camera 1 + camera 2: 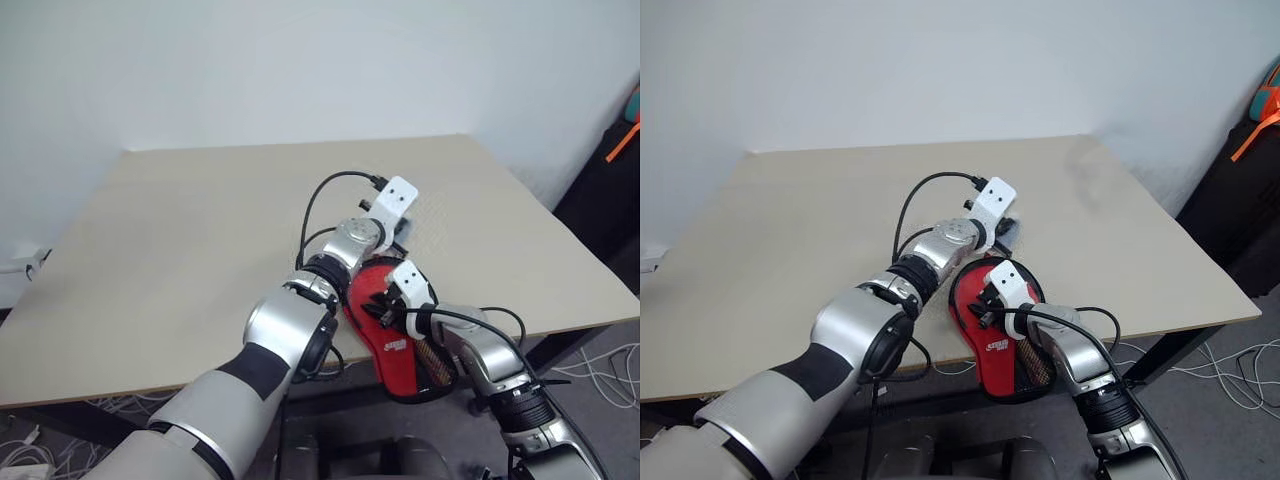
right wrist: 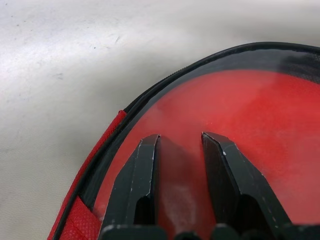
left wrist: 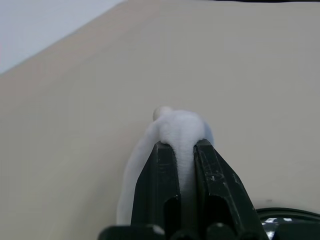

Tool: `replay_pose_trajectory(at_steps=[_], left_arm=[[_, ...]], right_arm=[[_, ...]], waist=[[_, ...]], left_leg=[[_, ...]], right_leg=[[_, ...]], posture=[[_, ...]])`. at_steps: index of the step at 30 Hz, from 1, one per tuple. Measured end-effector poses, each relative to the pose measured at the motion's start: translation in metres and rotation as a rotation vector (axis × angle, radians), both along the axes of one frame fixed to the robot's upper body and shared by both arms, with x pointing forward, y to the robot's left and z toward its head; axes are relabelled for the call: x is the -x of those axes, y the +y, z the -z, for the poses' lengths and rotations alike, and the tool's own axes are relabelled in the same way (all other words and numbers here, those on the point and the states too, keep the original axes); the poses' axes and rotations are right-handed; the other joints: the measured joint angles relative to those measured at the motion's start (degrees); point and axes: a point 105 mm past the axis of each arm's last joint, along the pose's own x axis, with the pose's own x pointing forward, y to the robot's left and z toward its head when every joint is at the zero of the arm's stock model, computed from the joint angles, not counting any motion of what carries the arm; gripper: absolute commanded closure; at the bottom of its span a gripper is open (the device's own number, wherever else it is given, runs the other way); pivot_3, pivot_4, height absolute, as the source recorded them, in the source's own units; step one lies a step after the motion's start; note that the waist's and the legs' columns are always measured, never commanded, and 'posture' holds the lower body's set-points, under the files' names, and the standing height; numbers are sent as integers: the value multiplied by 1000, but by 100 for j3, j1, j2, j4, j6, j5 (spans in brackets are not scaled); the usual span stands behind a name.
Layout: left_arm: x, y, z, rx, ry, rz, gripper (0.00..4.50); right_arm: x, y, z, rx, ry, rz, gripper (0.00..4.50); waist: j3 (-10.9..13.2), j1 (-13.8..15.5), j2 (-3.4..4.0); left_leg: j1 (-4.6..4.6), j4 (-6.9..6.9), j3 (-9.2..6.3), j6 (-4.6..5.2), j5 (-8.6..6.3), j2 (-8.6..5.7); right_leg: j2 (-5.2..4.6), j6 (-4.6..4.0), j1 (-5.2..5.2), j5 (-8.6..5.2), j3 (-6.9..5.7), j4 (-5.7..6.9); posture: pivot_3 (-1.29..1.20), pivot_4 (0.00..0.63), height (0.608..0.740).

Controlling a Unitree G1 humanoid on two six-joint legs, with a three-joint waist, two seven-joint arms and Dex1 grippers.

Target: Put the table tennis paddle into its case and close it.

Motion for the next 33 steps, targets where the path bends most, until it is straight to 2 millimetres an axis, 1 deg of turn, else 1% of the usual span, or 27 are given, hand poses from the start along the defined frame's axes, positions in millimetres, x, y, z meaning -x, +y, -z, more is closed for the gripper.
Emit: replay_pose_trajectory(at_steps=[1, 5, 8, 12, 16, 18, 21, 23, 25, 27, 28, 29, 32, 33], left_arm=[[2, -2, 1, -7, -2, 19, 4495], [7, -3, 7, 0, 18, 71, 3248], [9, -4, 8, 5, 36, 107, 2177], [15, -5, 6, 16, 70, 200, 2177], [15, 8, -3, 65, 104, 281, 2177], [16, 15, -13, 118, 121, 345, 2177], [20, 26, -33, 224, 154, 450, 2177], [24, 36, -53, 291, 166, 526, 2177], [26, 48, -69, 306, 157, 579, 2177], [28, 63, -78, 288, 139, 603, 2177], [31, 70, -77, 282, 143, 617, 2177], [35, 74, -72, 281, 161, 627, 2177], [52, 89, -39, 242, 252, 642, 2177], [64, 96, -24, 231, 295, 651, 2177]], right_arm=[[0, 0, 0, 0, 0, -1, 3109], [0, 0, 0, 6, -2, -3, 3109], [0, 1, 0, 10, -4, -9, 3109], [-1, 3, -1, 7, -14, -24, 3109], [-1, 2, -3, 1, -27, -41, 3109], [0, 0, -3, 0, -27, -50, 3109], [1, -2, -4, -13, -26, -60, 3109], [0, -3, -7, -33, -29, -59, 3109], [-1, -5, -8, -65, -15, -48, 3109], [-9, -9, -8, -84, -10, -1, 3109], [-18, -14, -9, -86, -11, 53, 3109], [-26, -22, -8, -82, -14, 103, 3109], [-44, -39, -11, -69, -32, 222, 3109], [-50, -42, -14, -68, -46, 245, 3109]], waist=[[0, -3, 0], [0, -2, 1], [0, -6, 1], [0, -10, 1], [2, -11, 4], [3, -9, 5], [6, -8, 5], [15, -10, 5], [20, -15, 7], [21, -42, 9], [21, -67, 10], [21, -65, 11], [24, -107, 14], [26, -136, 18]], left_leg=[[0, 0, 0, 0, 0, 0], [0, -1, -5, 1, 0, 1], [1, -1, -5, 1, -1, 0], [0, -3, -6, 1, -1, 1], [0, -7, -6, 1, -1, 2], [-1, -8, -6, 1, -1, 2], [-5, -8, -7, 1, -1, 1], [-8, -7, -8, 1, -1, 1], [-11, -8, -7, 1, -1, 1], [-13, -7, -7, 1, 0, 1], [-12, -7, -6, 1, 0, 1], [-14, -7, -8, 1, 0, 0], [-40, -6, -3, 1, 1, 0], [-65, -3, 3, 1, 3, 2]], right_leg=[[0, 0, 0, 0, 0, 0], [-2, 0, 2, -1, -4, -2], [-2, 0, 1, -1, -4, -1], [-1, 0, -1, -1, -4, -1], [-1, 0, -5, -1, -4, -2], [-1, -1, -5, -1, -5, -3], [-3, 0, -6, -2, -6, -6], [-2, 0, -8, -2, -6, -6], [0, 0, -10, -2, -4, -4], [1, 0, -10, -1, -3, -3], [1, 0, -9, -1, -2, -1], [1, 0, -9, -1, -4, -2], [3, 1, -23, -1, 3, 1], [9, 2, -50, 0, 13, 6]], posture=[[0, 0, 724], [0, 0, 724], [0, 0, 724], [0, 0, 724], [0, 0, 724], [0, 0, 724], [0, 0, 724], [0, 0, 724], [0, 0, 724], [0, 0, 724], [0, 0, 724], [0, 0, 724], [0, 0, 724], [0, 0, 724]])
